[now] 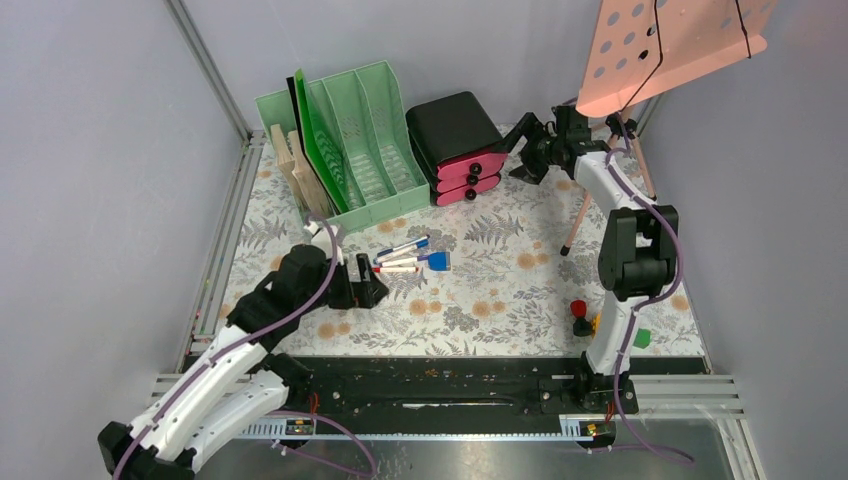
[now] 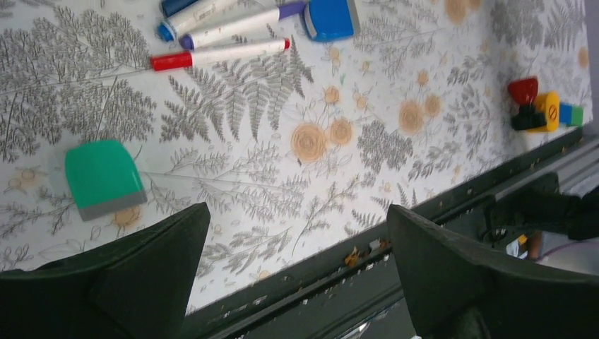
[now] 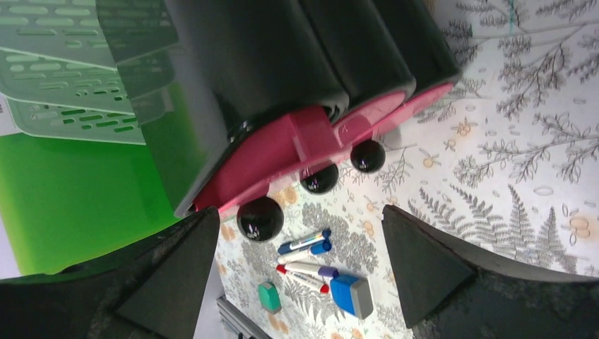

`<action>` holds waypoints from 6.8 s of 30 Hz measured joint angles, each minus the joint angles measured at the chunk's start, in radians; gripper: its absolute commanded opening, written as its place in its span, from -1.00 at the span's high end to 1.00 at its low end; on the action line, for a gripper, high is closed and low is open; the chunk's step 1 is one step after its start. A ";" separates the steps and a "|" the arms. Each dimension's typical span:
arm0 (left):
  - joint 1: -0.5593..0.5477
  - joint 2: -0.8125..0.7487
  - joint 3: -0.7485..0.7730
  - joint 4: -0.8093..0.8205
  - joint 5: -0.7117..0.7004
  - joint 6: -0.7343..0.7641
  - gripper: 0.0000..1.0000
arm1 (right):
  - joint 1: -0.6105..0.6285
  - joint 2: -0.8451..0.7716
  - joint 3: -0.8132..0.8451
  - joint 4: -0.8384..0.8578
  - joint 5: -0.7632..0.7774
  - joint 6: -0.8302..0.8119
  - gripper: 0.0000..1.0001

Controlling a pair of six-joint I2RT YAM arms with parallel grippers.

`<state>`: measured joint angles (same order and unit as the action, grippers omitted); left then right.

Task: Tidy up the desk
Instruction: Move the storage box to the center of the board, then open the drawer in the storage box.

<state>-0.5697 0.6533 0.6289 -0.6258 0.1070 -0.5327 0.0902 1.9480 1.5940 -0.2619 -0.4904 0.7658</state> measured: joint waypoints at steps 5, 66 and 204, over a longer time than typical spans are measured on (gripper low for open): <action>-0.026 0.145 0.060 0.127 -0.063 -0.055 -0.98 | -0.001 0.065 0.074 -0.001 0.001 -0.014 -0.88; 0.085 1.284 0.771 0.811 0.014 -0.357 -0.68 | -0.015 -0.178 -0.284 0.167 -0.069 0.064 -0.33; -0.072 -0.156 0.066 -0.169 -0.164 -0.037 -0.97 | 0.468 -0.638 -0.520 -0.346 0.542 -0.117 0.45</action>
<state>-0.6415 0.4969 0.6945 -0.7944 -0.0574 -0.5694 0.5587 1.3102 1.0737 -0.6083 0.0513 0.6491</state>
